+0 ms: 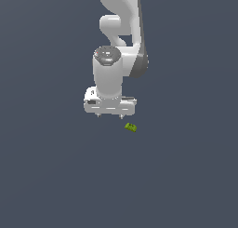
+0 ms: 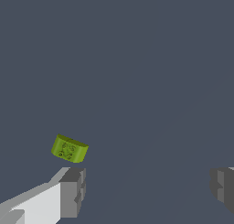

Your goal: Pick up the object and move it to a goal position.

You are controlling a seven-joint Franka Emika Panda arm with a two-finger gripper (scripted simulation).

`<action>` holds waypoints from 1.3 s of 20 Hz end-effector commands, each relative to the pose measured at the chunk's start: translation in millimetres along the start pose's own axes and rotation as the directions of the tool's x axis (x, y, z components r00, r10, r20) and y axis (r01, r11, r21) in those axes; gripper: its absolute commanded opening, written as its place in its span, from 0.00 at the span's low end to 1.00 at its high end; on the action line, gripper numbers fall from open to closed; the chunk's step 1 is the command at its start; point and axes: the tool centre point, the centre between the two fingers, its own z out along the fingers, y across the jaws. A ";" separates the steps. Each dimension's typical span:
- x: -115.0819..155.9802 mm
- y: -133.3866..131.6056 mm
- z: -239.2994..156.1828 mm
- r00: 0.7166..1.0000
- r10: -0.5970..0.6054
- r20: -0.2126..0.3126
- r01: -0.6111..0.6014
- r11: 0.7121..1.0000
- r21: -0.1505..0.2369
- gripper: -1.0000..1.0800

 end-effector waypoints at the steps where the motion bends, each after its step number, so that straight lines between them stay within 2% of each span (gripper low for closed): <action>1: -0.3 -1.3 1.7 1.000 -0.016 0.000 0.016 1.000 -0.001 0.96; 9: -2.1 -11.6 13.9 0.990 -0.144 -0.001 0.144 0.990 -0.004 0.96; 14: -4.5 -22.7 26.2 0.962 -0.275 -0.002 0.275 0.962 -0.006 0.96; 20: -8.9 -39.9 44.0 0.888 -0.460 -0.005 0.460 0.888 -0.007 0.96; 26: -14.4 -58.1 61.1 0.777 -0.629 -0.011 0.629 0.777 -0.006 0.96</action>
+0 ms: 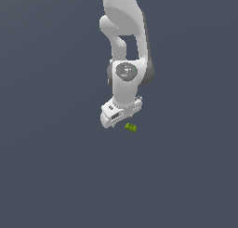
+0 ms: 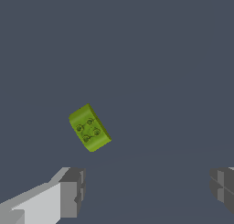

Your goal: Pick up the object and move it to a goal position.

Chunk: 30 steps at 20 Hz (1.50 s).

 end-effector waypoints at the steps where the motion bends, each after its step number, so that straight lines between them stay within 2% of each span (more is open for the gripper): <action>1: 2.5 -7.9 7.0 0.996 -0.086 -0.004 0.086 0.996 0.001 0.96; 5: 6.3 -20.8 17.8 0.975 -0.220 -0.011 0.220 0.975 0.002 0.96; 10: 10.2 -35.9 29.2 0.931 -0.364 -0.022 0.365 0.931 0.002 0.96; 19: 14.2 -53.0 40.9 0.859 -0.511 -0.035 0.511 0.859 0.000 0.96; 24: 14.9 -56.3 43.0 0.843 -0.537 -0.038 0.537 0.843 -0.001 0.96; 30: 14.8 -56.2 48.1 0.845 -0.534 -0.038 0.534 0.845 0.000 0.96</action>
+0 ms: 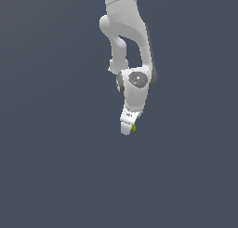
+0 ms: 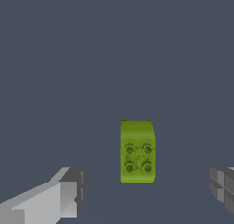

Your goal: Pick up the object and move it to a goal position.

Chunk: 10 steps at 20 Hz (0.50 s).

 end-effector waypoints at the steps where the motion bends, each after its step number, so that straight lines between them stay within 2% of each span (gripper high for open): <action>1: -0.3 -0.4 5.7 1.000 -0.001 0.000 0.001 1.000 0.001 0.96; 10: -0.1 -1.3 43.5 1.000 -0.005 0.000 0.005 1.000 0.001 0.96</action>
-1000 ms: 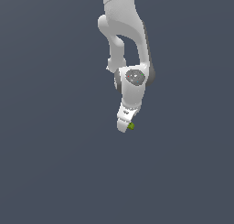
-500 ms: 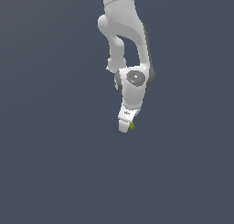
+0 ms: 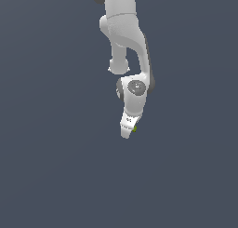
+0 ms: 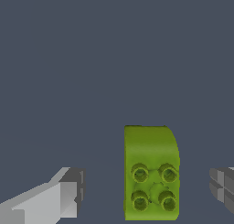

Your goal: Pick up the object and move it to a goal position.

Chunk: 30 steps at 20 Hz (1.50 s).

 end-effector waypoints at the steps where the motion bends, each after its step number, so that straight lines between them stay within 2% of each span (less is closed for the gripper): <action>1: 0.2 0.6 6.9 1.000 0.000 0.000 0.000 1.000 -0.001 0.96; 4: 0.3 0.9 9.4 1.000 0.000 0.000 0.000 1.000 -0.001 0.96; 5: 0.3 0.9 9.4 1.000 0.000 0.000 0.000 1.000 -0.001 0.00; 16: 0.6 1.4 8.6 1.000 -0.001 -0.001 0.001 1.000 -0.003 0.00; 19: 4.8 6.2 3.8 1.000 -0.011 -0.013 0.010 1.000 -0.015 0.00; 24: 22.6 25.6 -17.8 0.997 -0.052 -0.059 0.048 0.996 -0.068 0.00; 30: 58.3 59.7 -68.3 0.978 -0.145 -0.148 0.117 0.976 -0.183 0.00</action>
